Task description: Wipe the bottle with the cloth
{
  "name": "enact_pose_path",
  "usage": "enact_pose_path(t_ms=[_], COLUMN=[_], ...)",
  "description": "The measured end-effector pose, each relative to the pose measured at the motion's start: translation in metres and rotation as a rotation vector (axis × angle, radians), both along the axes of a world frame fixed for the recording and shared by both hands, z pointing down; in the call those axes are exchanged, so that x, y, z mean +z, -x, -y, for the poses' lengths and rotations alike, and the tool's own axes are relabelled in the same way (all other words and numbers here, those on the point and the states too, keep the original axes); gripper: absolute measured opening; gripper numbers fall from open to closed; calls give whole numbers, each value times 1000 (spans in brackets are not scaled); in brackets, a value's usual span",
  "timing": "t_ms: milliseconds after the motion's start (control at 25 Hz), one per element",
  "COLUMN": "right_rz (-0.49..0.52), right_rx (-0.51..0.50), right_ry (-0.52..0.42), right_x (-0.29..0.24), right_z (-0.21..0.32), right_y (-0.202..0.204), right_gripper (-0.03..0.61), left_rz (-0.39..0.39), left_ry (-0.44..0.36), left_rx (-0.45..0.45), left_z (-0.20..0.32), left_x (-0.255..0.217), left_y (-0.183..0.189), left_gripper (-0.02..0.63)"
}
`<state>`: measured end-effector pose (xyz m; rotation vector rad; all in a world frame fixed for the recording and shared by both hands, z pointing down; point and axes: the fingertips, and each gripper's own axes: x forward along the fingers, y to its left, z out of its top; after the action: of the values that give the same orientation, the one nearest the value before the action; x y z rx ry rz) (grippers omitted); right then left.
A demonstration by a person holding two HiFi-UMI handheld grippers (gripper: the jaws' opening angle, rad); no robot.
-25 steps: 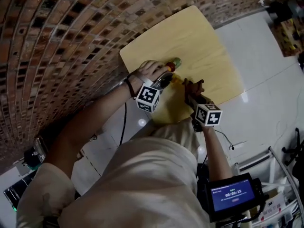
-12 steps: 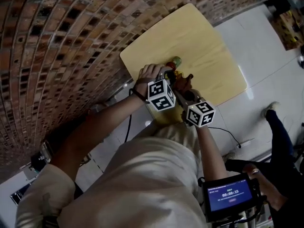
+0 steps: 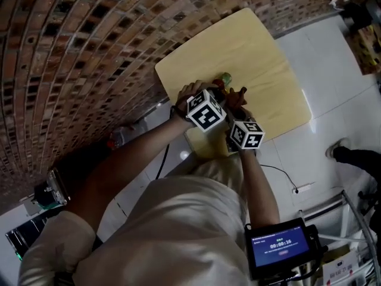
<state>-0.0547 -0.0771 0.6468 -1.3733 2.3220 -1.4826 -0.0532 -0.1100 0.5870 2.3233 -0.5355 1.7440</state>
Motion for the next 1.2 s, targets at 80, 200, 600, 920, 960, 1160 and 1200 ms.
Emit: enact_pose_path(t_ms=[80, 200, 600, 920, 960, 1160, 1200], right_rz=[-45, -85, -81, -150, -145, -105, -106], right_rx=[67, 148, 133, 4, -38, -111, -99], right_ry=[82, 247, 420, -79, -140, -224, -189], right_x=[24, 69, 87, 0, -14, -44, -36], right_z=[5, 5, -1, -25, -27, -16, -10], right_y=[0, 3, -2, 16, 28, 60, 60], right_gripper=[68, 67, 69, 67, 67, 67, 67], left_rz=[1, 24, 20, -52, -55, -57, -52], left_ry=[4, 25, 120, 263, 270, 293, 296], left_rx=[-35, -69, -445, -770, -792, -837, -833], left_z=[7, 10, 22, 24, 25, 27, 26], left_x=[4, 11, 19, 23, 24, 23, 22], left_y=[5, 9, 26, 29, 30, 30, 29], left_gripper=[172, 170, 172, 173, 173, 173, 173])
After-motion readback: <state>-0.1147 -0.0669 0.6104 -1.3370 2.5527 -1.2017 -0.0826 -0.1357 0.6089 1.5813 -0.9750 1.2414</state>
